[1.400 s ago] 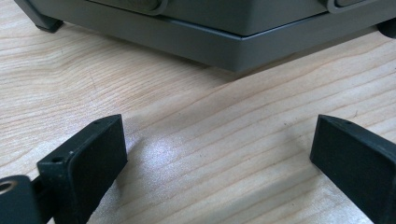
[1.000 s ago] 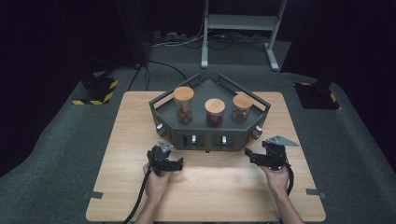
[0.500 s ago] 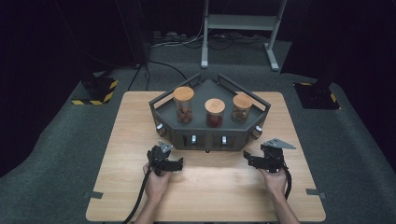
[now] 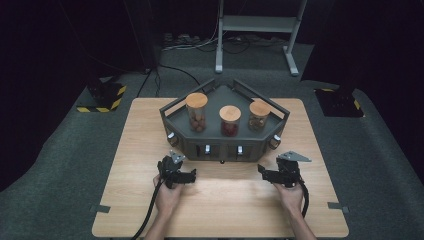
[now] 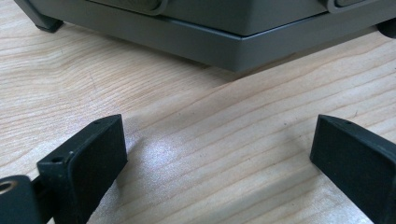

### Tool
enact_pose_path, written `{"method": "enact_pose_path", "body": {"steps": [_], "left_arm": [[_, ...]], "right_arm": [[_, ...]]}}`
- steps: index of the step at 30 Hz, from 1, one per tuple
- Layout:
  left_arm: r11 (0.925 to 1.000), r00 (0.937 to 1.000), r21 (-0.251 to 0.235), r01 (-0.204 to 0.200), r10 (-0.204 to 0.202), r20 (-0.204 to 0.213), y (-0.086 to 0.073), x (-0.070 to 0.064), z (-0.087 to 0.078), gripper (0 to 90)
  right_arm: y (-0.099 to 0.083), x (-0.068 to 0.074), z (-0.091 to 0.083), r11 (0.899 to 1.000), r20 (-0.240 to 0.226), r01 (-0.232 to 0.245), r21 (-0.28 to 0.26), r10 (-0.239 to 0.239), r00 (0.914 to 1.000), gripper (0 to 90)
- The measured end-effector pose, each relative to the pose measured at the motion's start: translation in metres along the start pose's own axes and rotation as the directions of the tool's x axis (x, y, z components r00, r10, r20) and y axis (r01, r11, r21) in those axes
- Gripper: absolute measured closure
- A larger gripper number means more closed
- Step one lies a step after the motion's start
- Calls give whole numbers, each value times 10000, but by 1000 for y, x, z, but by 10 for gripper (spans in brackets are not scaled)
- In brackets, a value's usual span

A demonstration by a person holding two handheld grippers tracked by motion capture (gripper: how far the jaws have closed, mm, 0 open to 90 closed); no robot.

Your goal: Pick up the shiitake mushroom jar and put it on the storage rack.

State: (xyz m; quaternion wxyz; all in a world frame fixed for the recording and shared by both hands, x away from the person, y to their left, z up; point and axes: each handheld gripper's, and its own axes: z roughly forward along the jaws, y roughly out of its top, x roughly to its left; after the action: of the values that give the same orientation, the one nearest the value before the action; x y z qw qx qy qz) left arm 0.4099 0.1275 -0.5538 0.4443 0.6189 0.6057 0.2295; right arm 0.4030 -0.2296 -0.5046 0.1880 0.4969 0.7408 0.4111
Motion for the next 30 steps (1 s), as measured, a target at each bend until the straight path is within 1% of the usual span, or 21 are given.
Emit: {"method": "enact_pose_path", "body": {"steps": [1, 8, 10, 12, 13, 19, 24, 28, 29, 30], "left_arm": [[10000, 10000, 22, -62, 62, -1, 0, 0, 0, 35], [10000, 10000, 2, -17, 17, 6, 0, 0, 0, 35], [10000, 10000, -10, 7, -7, 10, 0, 0, 0, 35], [10000, 10000, 16, -54, 54, 0, 0, 0, 0, 35], [10000, 10000, -11, 7, -7, 9, 0, 0, 0, 35], [10000, 10000, 14, -57, 57, -2, 0, 0, 0, 35], [10000, 10000, 1, -18, 18, 7, 0, 0, 0, 35], [10000, 10000, 31, -72, 72, -18, 0, 0, 0, 35], [10000, 10000, 0, -6, 6, -10, 0, 0, 0, 35], [10000, 10000, 29, -72, 72, -19, 0, 0, 0, 35]], "right_arm": [[-1, 0, 1, 10000, -1, 2, -2, -2, 10000, 141], [-7, 2, 5, 10000, 124, -94, -22, 94, 9999, 145], [-8, 3, 7, 10000, 206, -4, 11, 3, 9998, 145], [-8, 5, 9, 9999, 311, 54, 111, -57, 9995, 145], [-8, 6, 10, 9999, 307, 47, 125, -51, 9995, 144], [-10, 12, 17, 9992, 329, 264, 286, -274, 9991, 144], [-11, 15, 22, 9988, 318, 300, 380, -312, 9990, 143], [-12, 18, 26, 9985, 338, 350, 430, -364, 9988, 146], [-13, 19, 28, 9983, 348, 368, 442, -383, 9987, 146], [-14, 20, 29, 9982, 359, 353, 480, -370, 9987, 146]]}}
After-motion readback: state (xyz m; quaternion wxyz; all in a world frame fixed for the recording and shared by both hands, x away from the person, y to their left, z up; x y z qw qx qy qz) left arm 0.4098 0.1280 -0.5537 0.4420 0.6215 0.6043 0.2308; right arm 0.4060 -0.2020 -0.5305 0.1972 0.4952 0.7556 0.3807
